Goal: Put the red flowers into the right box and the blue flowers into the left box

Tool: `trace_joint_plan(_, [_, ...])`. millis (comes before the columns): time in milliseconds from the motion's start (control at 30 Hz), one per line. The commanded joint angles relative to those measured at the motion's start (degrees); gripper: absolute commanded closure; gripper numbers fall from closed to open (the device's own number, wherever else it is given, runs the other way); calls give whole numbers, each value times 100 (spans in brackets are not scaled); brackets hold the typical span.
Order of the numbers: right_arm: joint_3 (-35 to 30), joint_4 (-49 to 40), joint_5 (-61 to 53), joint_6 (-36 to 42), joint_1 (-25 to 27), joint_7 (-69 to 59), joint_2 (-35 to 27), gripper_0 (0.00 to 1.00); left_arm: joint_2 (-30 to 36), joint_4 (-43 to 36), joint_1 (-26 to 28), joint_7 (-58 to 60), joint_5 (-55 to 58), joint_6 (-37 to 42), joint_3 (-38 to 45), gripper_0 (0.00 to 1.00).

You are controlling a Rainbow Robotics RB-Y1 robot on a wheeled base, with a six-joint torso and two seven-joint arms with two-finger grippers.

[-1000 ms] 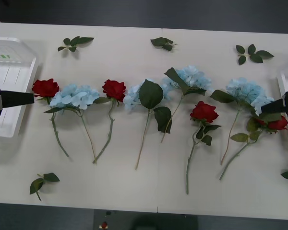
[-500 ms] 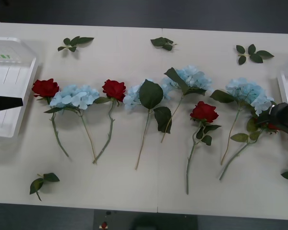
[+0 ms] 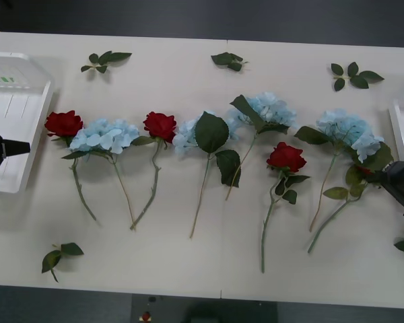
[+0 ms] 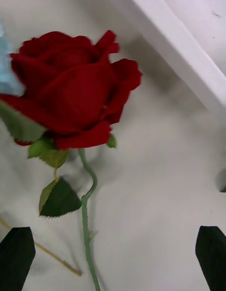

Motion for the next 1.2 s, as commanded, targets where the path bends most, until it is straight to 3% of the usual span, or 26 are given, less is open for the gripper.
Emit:
trace_joint_plan(33, [281,273,195,-340,-84,-246,70,0,100,262,-401,139,-94,-42,-163,0])
trace_joint_plan(233, [773,308,811,-595,-102,-237,97,0,91,816,-946,104,-182,-42,-629,0])
trace_joint_plan(900, [1160,396,1276,-657,-269,-52,571,0,-357,2732,-2818,-19,-595,-165,-2474,0])
trace_joint_plan(1200, [1265,757,1399,-692,-497,18,756,0,-647,3154,-3319,-19,-789,-173,-2896,0])
